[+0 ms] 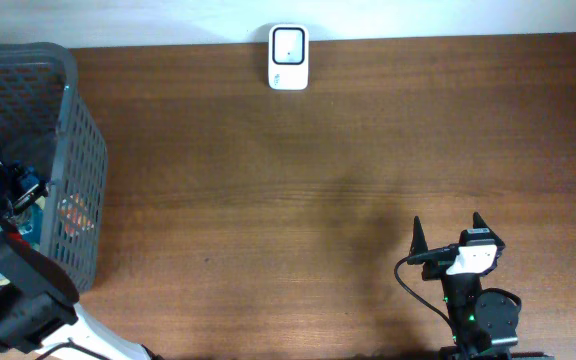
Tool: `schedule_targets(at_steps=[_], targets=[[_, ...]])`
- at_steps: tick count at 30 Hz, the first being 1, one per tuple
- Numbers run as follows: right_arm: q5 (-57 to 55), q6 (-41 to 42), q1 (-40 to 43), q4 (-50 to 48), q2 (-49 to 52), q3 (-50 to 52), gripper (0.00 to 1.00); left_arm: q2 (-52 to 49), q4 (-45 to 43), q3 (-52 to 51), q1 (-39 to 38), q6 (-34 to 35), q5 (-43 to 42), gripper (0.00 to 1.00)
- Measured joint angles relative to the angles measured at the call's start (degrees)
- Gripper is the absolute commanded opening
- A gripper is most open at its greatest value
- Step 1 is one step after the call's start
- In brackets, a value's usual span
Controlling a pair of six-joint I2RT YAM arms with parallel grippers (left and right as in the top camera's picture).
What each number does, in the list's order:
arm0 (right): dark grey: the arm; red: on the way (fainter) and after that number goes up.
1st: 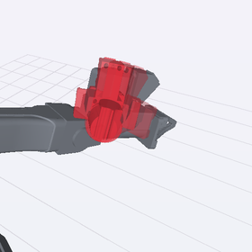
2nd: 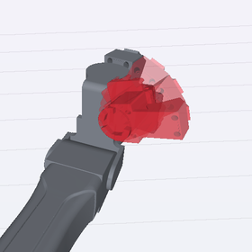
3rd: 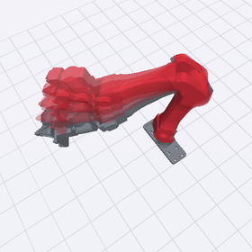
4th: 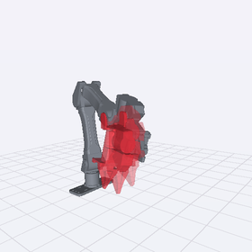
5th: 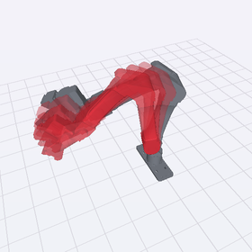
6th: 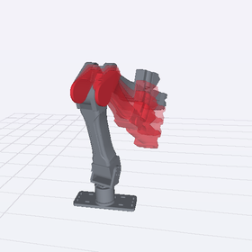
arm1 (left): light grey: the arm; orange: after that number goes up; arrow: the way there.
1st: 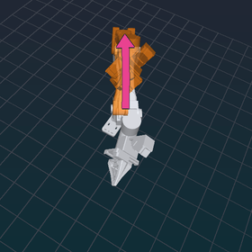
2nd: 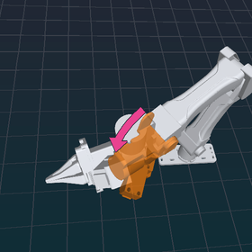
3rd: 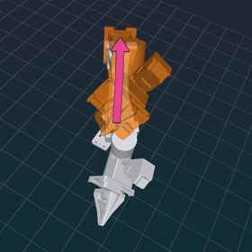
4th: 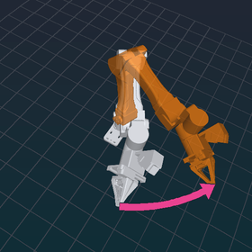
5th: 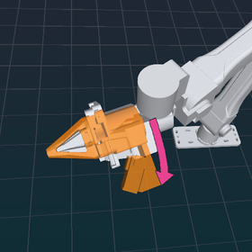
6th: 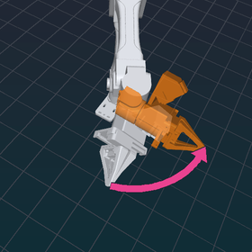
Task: Scan the item barcode
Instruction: 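Lower the left gripper into the basket and grasp the blue mouthwash bottle, then carry the mouthwash bottle with the left gripper to the white scanner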
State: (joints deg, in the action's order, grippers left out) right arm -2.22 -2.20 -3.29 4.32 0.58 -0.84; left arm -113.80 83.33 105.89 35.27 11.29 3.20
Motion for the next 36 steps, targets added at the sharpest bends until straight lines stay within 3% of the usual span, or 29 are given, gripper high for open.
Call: schedule_targets(at_steps=[11, 12, 13, 17, 26, 28, 36], targets=[[0.00, 0.00, 0.00, 0.00, 0.00, 0.00, 0.98, 0.00, 0.04, 0.00, 0.00, -0.42, -1.53, 0.42], [0.00, 0.00, 0.00, 0.00, 0.00, 0.00, 0.98, 0.00, 0.04, 0.02, 0.00, -0.46, -1.55, 0.43], [0.00, 0.02, 0.00, 0.00, 0.00, 0.00, 0.98, 0.00, 0.17, 0.02, 0.00, -0.55, -1.81, 0.56], [0.00, 0.02, 0.00, 0.00, 0.00, 0.00, 0.98, 0.00, 2.64, 0.87, 0.00, -0.81, -2.99, 0.77], [0.00, 0.00, 0.00, 0.00, 0.00, 0.00, 0.98, 0.00, 4.50, 0.92, 0.00, -0.81, -4.74, 0.75], [0.00, 0.00, 0.00, 0.00, 0.00, 0.00, 0.98, -0.02, 4.31, 0.63, 0.00, -0.81, -4.74, 0.73], [0.00, 0.02, 0.00, 0.00, 0.00, 0.00, 0.98, -0.02, 4.15, -0.04, 0.00, -0.83, -4.74, 0.45]])
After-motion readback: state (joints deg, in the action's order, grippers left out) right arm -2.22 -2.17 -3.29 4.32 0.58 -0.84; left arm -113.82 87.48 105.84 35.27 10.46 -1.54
